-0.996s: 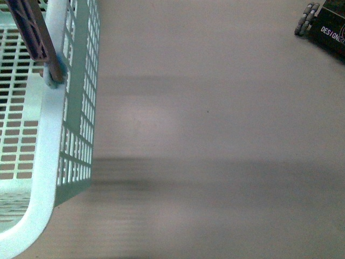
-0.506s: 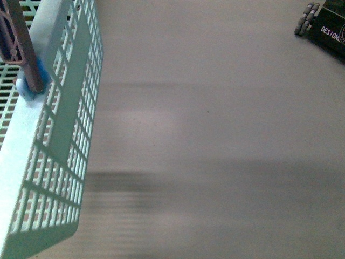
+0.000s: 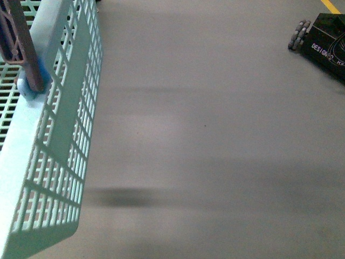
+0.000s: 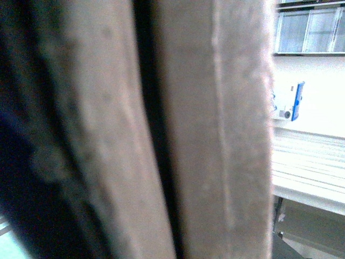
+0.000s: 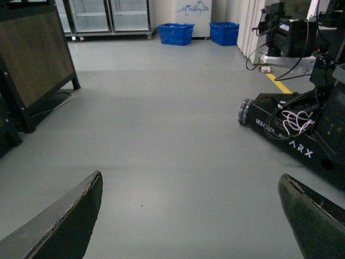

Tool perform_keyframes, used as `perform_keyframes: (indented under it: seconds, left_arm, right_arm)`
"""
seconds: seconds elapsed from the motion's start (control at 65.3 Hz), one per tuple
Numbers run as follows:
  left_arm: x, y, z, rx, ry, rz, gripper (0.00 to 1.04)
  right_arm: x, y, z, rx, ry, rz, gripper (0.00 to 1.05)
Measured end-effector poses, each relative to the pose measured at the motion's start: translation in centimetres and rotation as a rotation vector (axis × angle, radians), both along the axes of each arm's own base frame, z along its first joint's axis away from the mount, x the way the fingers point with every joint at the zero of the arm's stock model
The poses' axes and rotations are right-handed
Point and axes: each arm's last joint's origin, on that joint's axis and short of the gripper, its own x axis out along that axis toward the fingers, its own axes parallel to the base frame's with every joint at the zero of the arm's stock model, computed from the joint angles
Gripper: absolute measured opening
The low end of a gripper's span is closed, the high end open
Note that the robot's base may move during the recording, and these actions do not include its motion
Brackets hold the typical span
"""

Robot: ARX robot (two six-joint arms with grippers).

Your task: Pick mango and avocado into basket

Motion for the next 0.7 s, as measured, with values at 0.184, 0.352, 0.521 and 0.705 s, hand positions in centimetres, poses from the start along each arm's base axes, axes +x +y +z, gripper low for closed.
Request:
perform_keyframes:
  seconds: [0.184,0.352,0.521,0.705]
  left_arm:
    - [0.0,0.0,0.0,0.0,0.0,0.001,0.26]
    - [0.0,-0.01,0.0,0.0,0.0,0.0,0.26]
    - [0.0,-0.02,0.0,0.0,0.0,0.0,0.26]
    - [0.0,-0.02,0.0,0.0,0.0,0.0,0.26]
  right_arm:
    - [0.0,0.0,0.0,0.0,0.0,0.0,0.96]
    - [0.0,0.0,0.0,0.0,0.0,0.0,0.96]
    - [0.0,0.0,0.0,0.0,0.0,0.0,0.96]
    - [0.0,0.0,0.0,-0.001,0.0,0.0,0.96]
